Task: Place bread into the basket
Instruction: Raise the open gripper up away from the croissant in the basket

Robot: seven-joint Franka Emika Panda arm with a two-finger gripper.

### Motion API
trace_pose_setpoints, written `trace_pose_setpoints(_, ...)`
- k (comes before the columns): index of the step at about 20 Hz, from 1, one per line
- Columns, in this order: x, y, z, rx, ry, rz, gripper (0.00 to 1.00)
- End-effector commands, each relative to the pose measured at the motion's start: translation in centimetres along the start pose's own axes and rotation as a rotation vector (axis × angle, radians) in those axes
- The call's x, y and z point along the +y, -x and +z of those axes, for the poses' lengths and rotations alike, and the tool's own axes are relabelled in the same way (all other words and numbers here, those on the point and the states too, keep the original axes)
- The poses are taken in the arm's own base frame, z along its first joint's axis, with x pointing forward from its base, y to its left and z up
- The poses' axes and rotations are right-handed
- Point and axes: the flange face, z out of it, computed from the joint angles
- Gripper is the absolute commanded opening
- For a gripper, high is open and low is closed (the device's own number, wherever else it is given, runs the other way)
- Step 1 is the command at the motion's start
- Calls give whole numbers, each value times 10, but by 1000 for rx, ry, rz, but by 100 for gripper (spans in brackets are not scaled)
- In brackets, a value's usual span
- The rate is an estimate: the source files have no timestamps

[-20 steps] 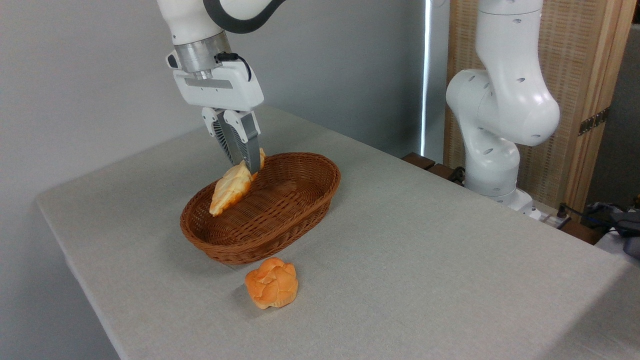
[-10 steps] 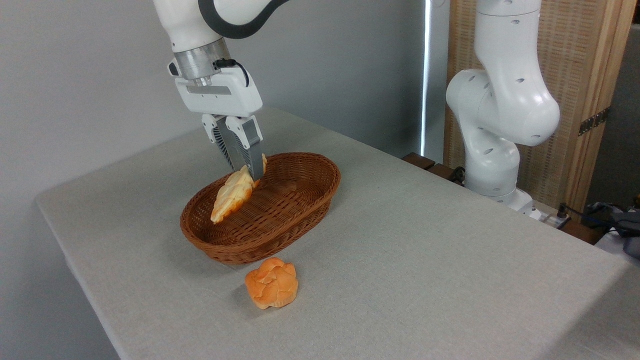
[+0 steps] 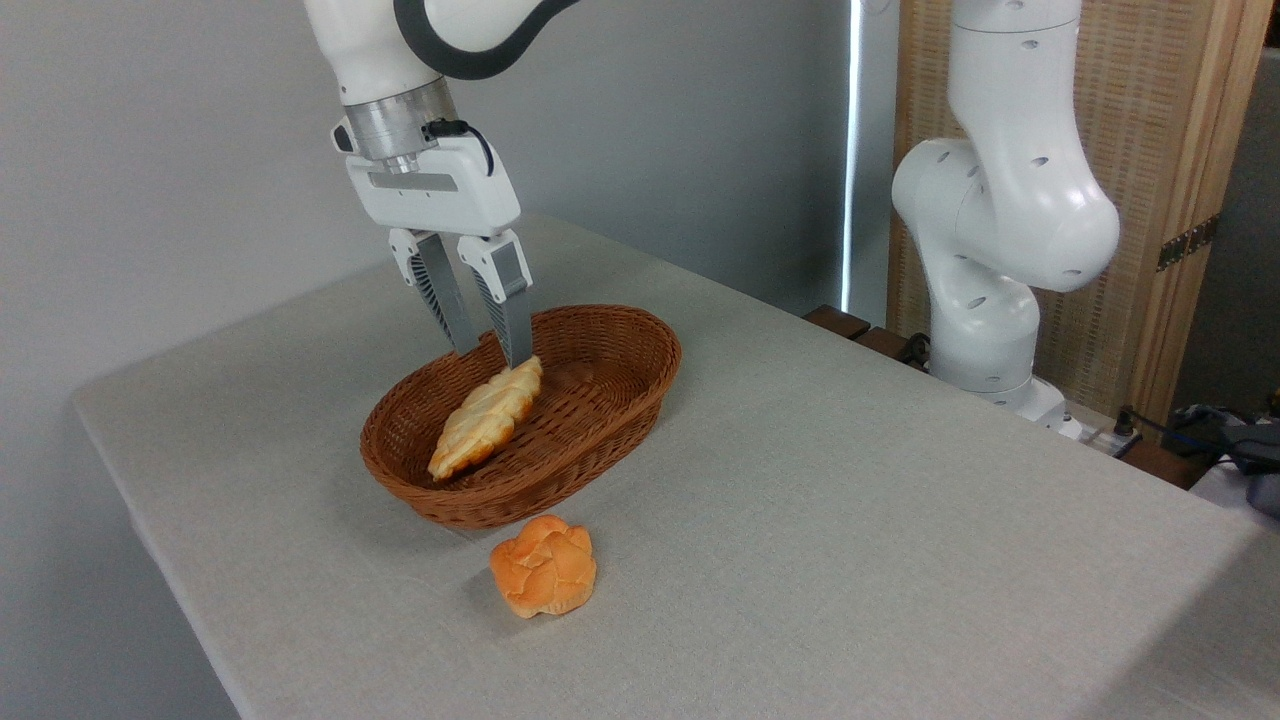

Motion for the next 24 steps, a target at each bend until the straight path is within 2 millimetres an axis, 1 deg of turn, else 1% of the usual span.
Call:
trace_pose_setpoints(1, -8, -1, -6, 20, -20, 6, 100)
trace_pose_setpoints(3, -19, -2, -21, 49, -23, -12, 100)
trace_pose_setpoints(4, -29, 0, -28, 63, -26, -25, 100)
trace_pose_setpoints(6, -73, 11, -39, 89, -10, -30, 100)
trace_pose_setpoints(7, -84, 14, -42, 104, 16, -20, 100)
trace_pose_setpoints(8, -100, 19, -42, 112, 36, -17, 100)
trace_pose_setpoints(9, -122, 27, -39, 113, 47, -19, 100)
trace_pose_setpoints(11, -150, 39, -34, 115, 60, 8, 100)
trace_pose_setpoints(12, -168, 48, -33, 125, 79, 12, 100)
trace_pose_setpoints(13, -185, 60, -35, 142, 91, 19, 100)
trace_pose_setpoints(16, -218, 93, -49, 185, 104, 51, 100)
trace_pose_setpoints(18, -237, 108, -49, 191, 102, 30, 100)
trace_pose_setpoints(21, -242, 112, -48, 186, 98, 15, 100)
trace_pose_setpoints(24, -241, 110, -47, 185, 99, 11, 100)
